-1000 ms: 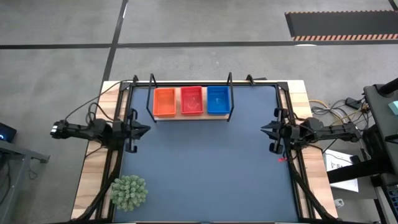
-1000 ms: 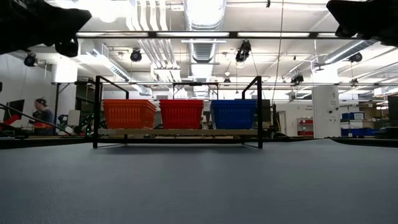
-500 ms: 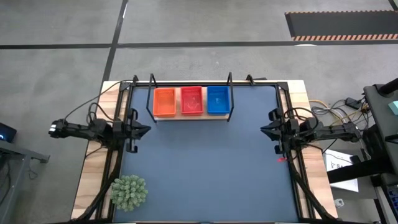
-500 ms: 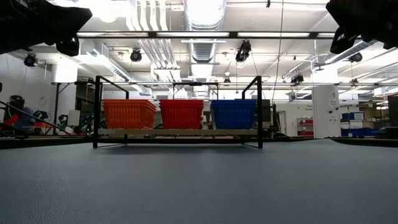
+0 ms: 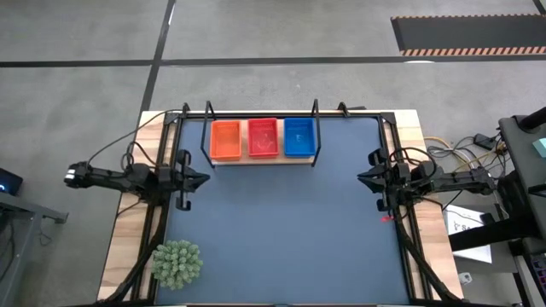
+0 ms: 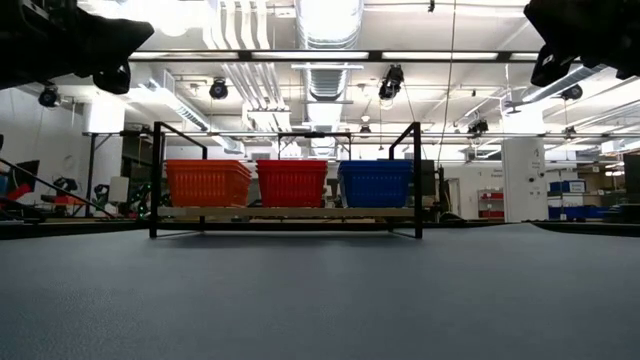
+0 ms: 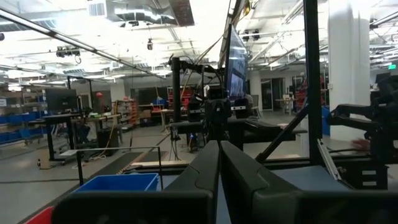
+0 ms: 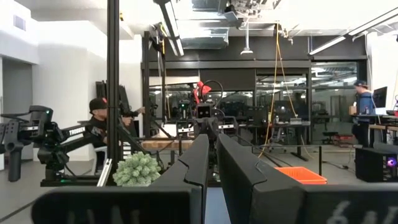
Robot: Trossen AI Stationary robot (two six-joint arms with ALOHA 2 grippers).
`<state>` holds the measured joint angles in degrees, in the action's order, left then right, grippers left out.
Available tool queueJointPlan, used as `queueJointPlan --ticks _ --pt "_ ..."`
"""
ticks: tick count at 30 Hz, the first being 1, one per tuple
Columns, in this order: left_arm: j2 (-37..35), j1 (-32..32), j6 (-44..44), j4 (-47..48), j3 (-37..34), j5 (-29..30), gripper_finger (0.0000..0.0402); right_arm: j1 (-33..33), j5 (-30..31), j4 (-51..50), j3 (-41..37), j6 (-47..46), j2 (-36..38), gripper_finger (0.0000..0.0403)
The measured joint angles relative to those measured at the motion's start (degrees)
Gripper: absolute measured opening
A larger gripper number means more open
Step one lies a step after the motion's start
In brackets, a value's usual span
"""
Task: Stack baskets on shelf by color
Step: Return to Home Position
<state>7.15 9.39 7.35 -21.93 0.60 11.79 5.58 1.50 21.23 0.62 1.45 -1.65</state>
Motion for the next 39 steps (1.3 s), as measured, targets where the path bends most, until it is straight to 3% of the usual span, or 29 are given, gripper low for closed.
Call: queueJointPlan --ticks 39 --pt "6.6 0.0 0.0 0.0 0.0 0.0 0.0 0.0 0.0 0.0 0.0 0.0 0.0 0.0027"
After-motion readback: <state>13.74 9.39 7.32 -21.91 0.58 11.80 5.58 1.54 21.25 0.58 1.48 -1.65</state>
